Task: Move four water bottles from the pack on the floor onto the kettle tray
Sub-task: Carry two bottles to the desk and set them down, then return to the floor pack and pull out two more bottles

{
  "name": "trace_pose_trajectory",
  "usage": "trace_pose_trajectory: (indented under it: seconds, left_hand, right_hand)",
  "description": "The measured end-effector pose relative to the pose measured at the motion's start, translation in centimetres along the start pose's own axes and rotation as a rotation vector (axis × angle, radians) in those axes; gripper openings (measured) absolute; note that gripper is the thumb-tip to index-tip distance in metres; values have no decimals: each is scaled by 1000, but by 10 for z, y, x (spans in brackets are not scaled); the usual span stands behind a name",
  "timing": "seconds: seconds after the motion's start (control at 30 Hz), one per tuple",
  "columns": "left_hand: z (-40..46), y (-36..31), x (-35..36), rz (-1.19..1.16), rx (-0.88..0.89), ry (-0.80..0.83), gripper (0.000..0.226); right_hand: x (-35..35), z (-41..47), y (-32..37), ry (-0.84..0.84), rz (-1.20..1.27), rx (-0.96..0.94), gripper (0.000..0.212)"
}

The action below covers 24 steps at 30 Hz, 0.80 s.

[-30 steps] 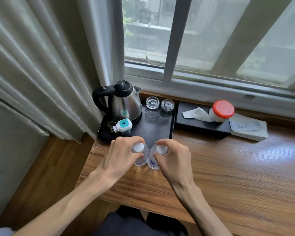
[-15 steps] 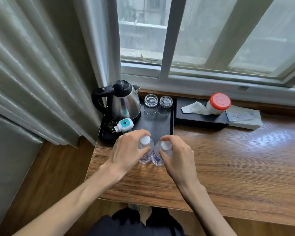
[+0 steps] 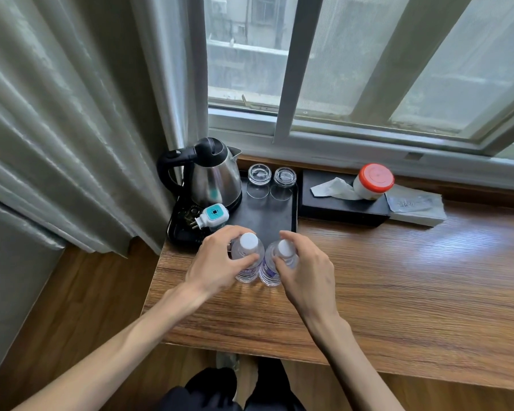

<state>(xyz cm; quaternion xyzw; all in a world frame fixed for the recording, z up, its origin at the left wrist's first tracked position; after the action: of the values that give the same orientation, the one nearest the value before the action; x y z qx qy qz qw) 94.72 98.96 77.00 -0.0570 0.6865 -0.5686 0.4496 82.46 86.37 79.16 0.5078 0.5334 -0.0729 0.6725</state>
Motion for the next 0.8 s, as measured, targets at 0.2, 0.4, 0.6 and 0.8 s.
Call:
trace_pose_trajectory:
  seconds: [0.2, 0.4, 0.6, 0.8]
  left_hand:
    - [-9, -13, -9, 51, 34, -28, 75]
    - [-7, -79, 2, 83, 217, -45, 58]
    - [9, -150, 82, 56, 318, 90, 60]
    - [17, -222, 240, 139, 429, 405, 68]
  right_hand:
    - [-3, 0, -5, 59, 73, 3, 63]
    - [-54, -3, -41, 37, 252, 63, 72]
    - [-130, -17, -125, -47, 233, 156, 73]
    - [-227, -50, -264, -172, 271, 346, 69]
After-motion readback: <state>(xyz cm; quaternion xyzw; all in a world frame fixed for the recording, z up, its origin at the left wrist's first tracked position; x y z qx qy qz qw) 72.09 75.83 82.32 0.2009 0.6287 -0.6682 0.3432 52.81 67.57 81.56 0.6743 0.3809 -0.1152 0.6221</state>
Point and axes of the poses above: each hand's wrist, its own z-axis towards the middle knuckle, its own x-axis out of the palm, y = z × x, the point moved 9 cm from there along z, towards the middle knuckle, and after that the axes turned 12 degrees about x, right-handed, at the moved point
